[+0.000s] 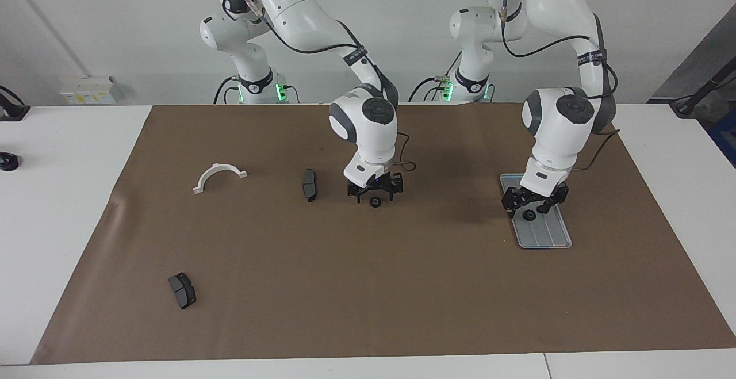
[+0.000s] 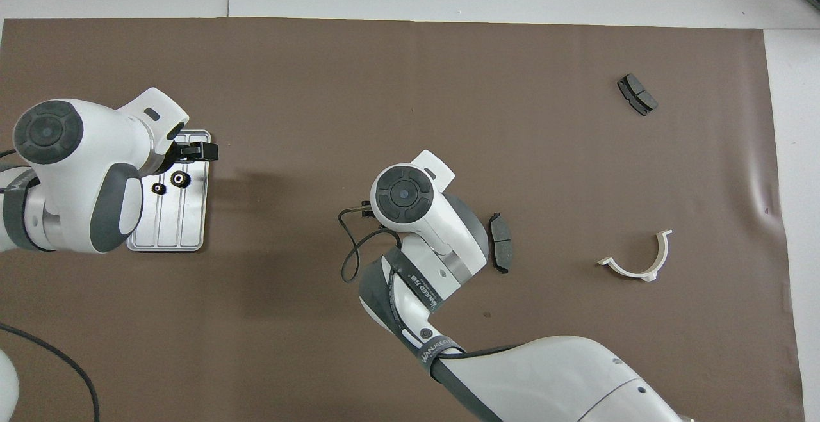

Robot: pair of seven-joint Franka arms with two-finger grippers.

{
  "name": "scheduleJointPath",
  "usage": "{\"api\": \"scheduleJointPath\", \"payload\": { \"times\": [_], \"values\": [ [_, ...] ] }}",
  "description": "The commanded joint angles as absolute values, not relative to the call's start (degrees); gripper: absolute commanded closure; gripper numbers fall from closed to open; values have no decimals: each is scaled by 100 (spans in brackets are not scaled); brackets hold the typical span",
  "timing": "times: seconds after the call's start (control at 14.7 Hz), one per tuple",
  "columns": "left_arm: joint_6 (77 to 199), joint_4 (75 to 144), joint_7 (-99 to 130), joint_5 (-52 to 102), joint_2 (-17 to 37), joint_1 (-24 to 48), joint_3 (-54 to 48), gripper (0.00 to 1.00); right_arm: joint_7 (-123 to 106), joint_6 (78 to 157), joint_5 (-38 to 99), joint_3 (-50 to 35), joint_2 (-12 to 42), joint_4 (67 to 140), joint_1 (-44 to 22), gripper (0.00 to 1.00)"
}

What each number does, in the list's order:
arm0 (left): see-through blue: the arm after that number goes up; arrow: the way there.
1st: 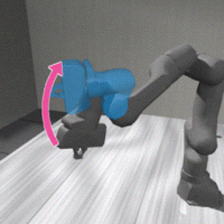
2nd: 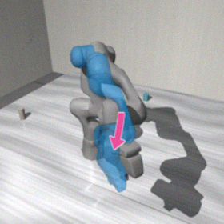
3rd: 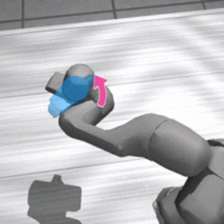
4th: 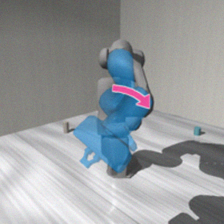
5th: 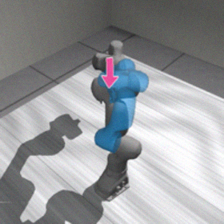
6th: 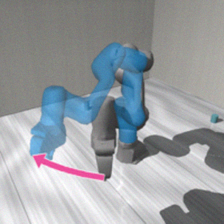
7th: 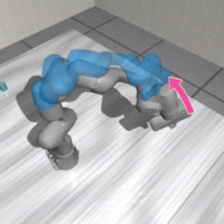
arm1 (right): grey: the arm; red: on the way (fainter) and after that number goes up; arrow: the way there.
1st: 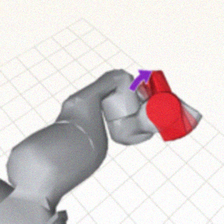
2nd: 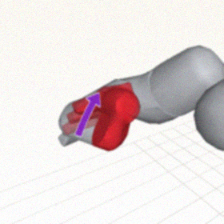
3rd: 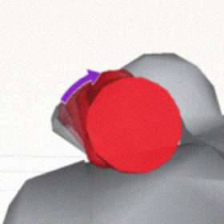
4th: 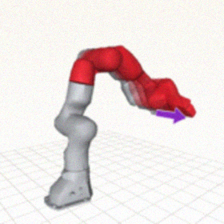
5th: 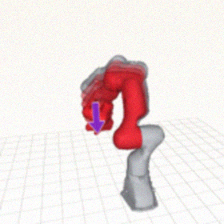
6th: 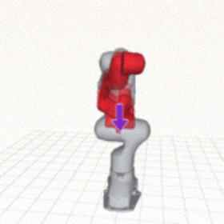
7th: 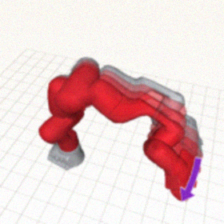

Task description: Place bearing gear from tray to pile

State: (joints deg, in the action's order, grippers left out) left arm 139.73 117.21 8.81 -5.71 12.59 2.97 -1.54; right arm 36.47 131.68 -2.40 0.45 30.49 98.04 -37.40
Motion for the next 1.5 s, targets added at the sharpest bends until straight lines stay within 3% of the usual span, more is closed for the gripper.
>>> {"api": "scheduleJointPath", "payload": {
  "times": [0.0,0.07,0.2,0.41,0.48,0.55,0.89,1.09,1.3,1.36,1.43],
  "values": [
    [14335,12067,599,-606,1134,53,-246,0,3709,13245,-360,62,3032,9835,-3779,0],
    [14378,12137,458,-598,1142,27,-246,0,3700,13236,-369,62,3032,9913,-3797,0],
    [14528,12304,422,-519,1143,-70,-246,0,3665,13263,-378,62,3032,9905,-3779,19],
    [14704,12524,413,-369,1134,-79,-246,1,3718,13447,-378,62,3032,9905,-3788,19],
    [14730,12524,413,-343,1142,-79,-246,12,3726,13499,-378,62,3041,9905,-3779,19],
    [14757,12524,413,-343,1151,-79,-246,16,3727,13622,-378,70,3050,9923,-3779,19],
    [15100,12524,413,-343,1336,-79,-246,21,3718,13649,-492,70,3041,10019,-3788,22],
    [15091,12542,413,-343,1336,-132,-246,25,3726,13667,-510,70,3041,10020,-3797,48],
    [15065,12577,413,-325,1327,-158,-246,30,3762,13667,-527,70,3041,9984,-3797,91],
    [15056,12577,413,-316,1327,-158,-246,33,3762,13658,-536,70,3041,9976,-3788,100],
    [15056,12577,413,-316,1327,-158,-246,35,3770,13597,-527,88,3032,9941,-3797,100]
  ]
}}
